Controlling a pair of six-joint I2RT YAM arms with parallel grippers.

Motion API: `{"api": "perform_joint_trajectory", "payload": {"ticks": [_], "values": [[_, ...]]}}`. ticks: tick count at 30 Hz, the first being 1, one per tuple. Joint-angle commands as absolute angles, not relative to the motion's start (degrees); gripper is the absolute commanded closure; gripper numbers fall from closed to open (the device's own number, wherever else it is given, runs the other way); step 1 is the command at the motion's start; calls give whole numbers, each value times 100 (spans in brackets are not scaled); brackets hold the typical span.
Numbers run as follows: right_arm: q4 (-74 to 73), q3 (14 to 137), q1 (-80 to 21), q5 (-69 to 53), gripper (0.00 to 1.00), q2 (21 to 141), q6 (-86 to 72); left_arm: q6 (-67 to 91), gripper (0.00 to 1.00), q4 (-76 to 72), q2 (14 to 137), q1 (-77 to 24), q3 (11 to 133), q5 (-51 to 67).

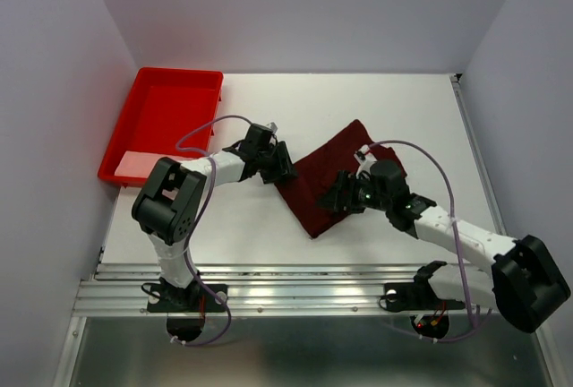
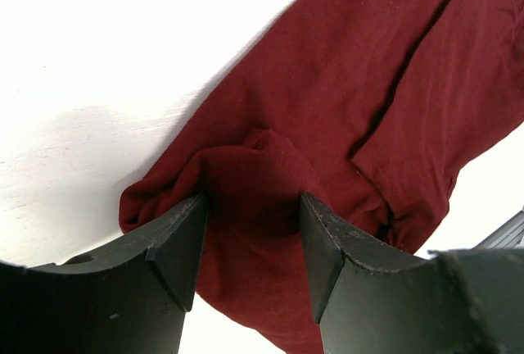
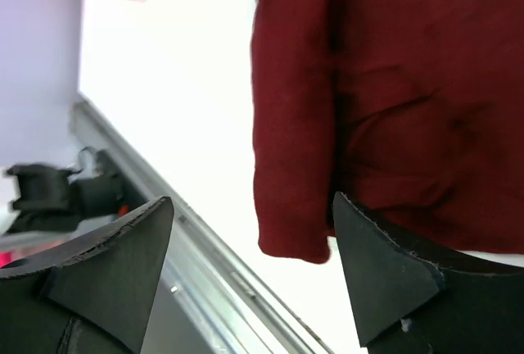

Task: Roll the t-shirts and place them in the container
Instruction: Roll the T-shirt to the center of the board.

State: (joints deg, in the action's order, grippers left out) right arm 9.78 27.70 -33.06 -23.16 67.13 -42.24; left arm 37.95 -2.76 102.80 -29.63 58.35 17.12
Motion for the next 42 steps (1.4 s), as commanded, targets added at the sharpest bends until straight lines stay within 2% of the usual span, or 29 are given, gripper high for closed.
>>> {"api": "perform_joint_trajectory", "payload": {"ticks": [1, 4, 5, 6, 7, 11, 13, 18, 22, 27, 33, 42], "values": [[-992, 3549, -3287, -1233, 19, 6267, -3314, 3770, 41, -176, 10275, -2997, 6021, 1538], [-1362, 3875, -3541, -968, 33, 6135, -3147, 3779, 41, -176, 10274, -2997, 6029, 1529], [-1441, 4059, -3638, -801, 51, 6161, -3138, 3779, 41, -176, 10274, -2988, 6047, 1521], [-1459, 4130, -3830, -748, 60, 6300, -3120, 3779, 41, -176, 10301, -2997, 6047, 1529], [-1442, 4270, -3945, -634, 74, 6406, -3094, 3779, 42, -176, 10301, -2997, 6064, 1529], [-1302, 4517, -4429, -580, 91, 7100, -3076, 3762, 42, -150, 10327, -2997, 6082, 1547], [-1013, 4491, -4491, -798, 94, 7364, -3085, 3744, 42, -132, 10318, -2997, 6091, 1538], [-861, 4439, -4491, -818, 95, 7892, -3067, 3692, 42, -18, 10353, -2997, 6179, 1529], [-949, 4149, -4491, 199, 98, 8191, -3252, 3613, 42, 130, 10354, -2997, 6231, 1468], [-853, 3955, -4491, 308, 99, 8481, -3296, 3525, 42, 290, 10266, -2997, 6319, 1397], [-844, 3885, -4491, 413, 99, 8394, -3349, 3463, 42, 641, 9714, -3006, 6503, 1248], [-1239, 4271, -4491, 475, 99, 7656, -3296, 3533, 41, 1125, 8948, -3006, 6434, 668]]}}
